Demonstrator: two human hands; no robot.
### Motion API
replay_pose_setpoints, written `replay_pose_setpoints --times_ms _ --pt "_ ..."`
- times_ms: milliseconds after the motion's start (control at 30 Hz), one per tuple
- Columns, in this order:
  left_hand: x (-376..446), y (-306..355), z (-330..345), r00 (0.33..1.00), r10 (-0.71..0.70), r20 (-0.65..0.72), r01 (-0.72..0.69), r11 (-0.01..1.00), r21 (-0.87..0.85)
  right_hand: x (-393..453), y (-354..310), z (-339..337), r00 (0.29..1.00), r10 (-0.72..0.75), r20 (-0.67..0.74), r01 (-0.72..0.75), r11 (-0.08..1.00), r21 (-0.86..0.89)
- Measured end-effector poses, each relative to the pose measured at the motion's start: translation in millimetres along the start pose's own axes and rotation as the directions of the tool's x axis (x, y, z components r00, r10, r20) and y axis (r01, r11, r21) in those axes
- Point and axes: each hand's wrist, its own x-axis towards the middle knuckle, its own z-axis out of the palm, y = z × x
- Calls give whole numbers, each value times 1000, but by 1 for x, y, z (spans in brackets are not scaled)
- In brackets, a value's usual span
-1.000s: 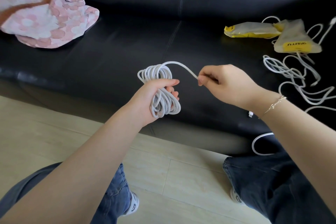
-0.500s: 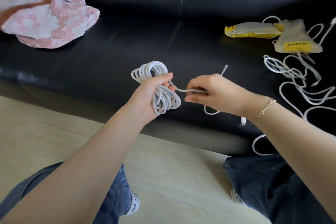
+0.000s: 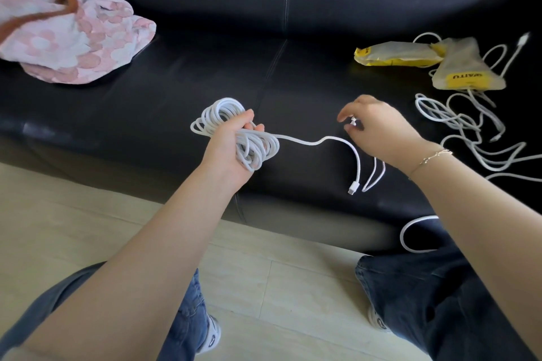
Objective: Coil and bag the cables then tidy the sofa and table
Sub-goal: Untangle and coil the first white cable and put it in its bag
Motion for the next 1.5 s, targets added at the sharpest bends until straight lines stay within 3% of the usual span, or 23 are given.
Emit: replay_pose_setpoints --times_ms 100,200,300,500,600,667,733,767,800,833,900,967,1033,1067,1167,1233,1300,1367,1433,1500 --pt "3 -3 2 1000 -8 -11 8 1000 24 2 9 -14 964 265 -31 -266 963 -47" --pt "7 -5 4 999 -20 -49 24 997 73 0 18 -24 841 485 240 -480 873 -85" --pt "8 -5 4 998 -35 -43 40 989 141 -5 21 -17 761 472 445 -479 871 -106" --pt "10 -11 9 999 -49 14 46 989 142 7 17 -10 809 444 384 -453 889 -74" --pt "9 -11 9 996 -76 40 70 989 130 12 13 -15 848 472 239 -514 842 162" --pt "9 -11 7 995 -87 51 80 988 131 14 10 -18 843 509 173 -518 682 517" --pt "9 -12 6 994 -88 57 77 982 170 16 1 -23 833 516 198 -415 347 841" --pt "9 -13 5 994 -89 59 76 978 196 18 -3 -25 843 491 219 -354 200 914" --pt "8 -14 5 993 -95 66 79 974 213 20 -6 -26 852 465 240 -331 125 935" --pt "8 -14 4 992 -105 76 86 972 220 23 -10 -26 854 449 262 -348 118 930" --pt "8 -14 4 988 -121 99 96 970 224 27 -15 -22 846 447 290 -436 266 860" --pt "7 -12 4 986 -120 115 93 971 220 25 -23 -18 877 403 262 -457 527 716" --pt "6 -10 4 984 -116 133 89 977 193 16 -31 -18 937 240 254 -342 781 522" --pt "6 -9 5 982 -116 147 91 982 168 10 -36 -19 945 116 305 -253 852 458" --pt "5 -6 5 977 -119 179 102 990 98 -9 -52 -17 825 -147 546 -104 910 402" --pt "3 -4 5 981 -108 164 93 991 94 -17 -56 -13 761 -180 623 -78 928 364" --pt "0 -1 6 991 -84 101 69 987 146 -19 -54 -12 761 -165 628 -54 948 314" --pt "-2 4 6 999 -25 24 15 938 346 -19 -49 -16 800 -147 582 -30 959 283" --pt "-3 7 5 997 81 -2 -63 794 604 -18 -45 -21 830 -143 540 -27 956 294" --pt "-2 7 4 985 167 38 -141 668 731 -16 -42 -25 841 -132 524 -77 931 358"
